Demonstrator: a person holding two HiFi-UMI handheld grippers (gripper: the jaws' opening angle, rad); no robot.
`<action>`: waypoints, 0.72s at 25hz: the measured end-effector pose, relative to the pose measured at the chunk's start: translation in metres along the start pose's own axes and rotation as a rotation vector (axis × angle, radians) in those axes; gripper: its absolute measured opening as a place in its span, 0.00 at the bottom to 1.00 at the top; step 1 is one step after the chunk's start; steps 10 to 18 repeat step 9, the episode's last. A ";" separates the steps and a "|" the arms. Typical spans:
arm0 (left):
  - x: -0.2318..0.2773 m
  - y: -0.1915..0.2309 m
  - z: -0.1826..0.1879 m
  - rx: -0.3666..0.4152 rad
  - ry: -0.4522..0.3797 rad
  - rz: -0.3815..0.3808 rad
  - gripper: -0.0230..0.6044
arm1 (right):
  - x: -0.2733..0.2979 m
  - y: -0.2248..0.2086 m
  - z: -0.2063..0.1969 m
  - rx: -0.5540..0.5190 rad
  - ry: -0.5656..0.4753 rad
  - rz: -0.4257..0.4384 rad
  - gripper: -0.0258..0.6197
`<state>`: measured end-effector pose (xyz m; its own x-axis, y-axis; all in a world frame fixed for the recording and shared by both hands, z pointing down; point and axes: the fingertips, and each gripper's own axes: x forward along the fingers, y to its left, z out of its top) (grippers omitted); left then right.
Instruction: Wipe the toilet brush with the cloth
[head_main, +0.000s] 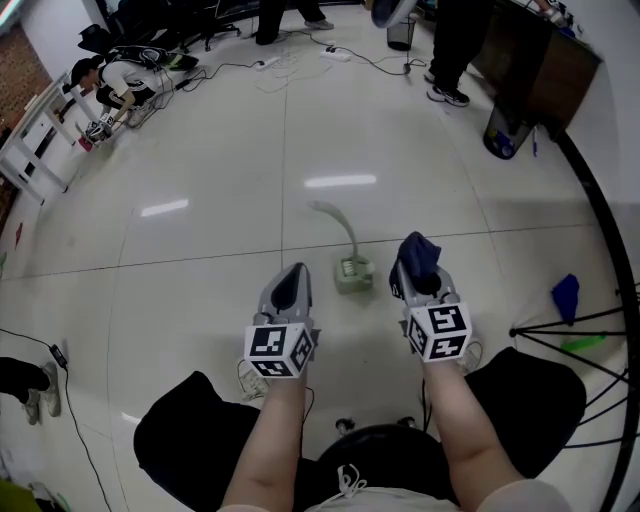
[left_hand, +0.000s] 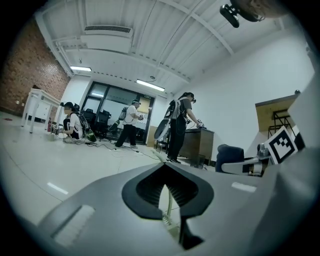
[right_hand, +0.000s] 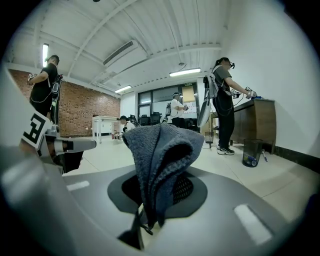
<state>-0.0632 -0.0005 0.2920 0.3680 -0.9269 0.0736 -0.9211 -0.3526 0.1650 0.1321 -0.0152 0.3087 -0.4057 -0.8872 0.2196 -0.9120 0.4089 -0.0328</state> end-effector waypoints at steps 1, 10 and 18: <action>0.000 0.000 0.000 -0.002 0.000 -0.001 0.05 | 0.000 0.000 -0.001 0.001 0.003 0.000 0.14; 0.000 0.001 -0.003 -0.001 0.010 -0.006 0.05 | 0.003 0.002 -0.005 -0.007 0.014 -0.005 0.14; 0.000 0.001 -0.003 -0.001 0.010 -0.006 0.05 | 0.003 0.002 -0.005 -0.007 0.014 -0.005 0.14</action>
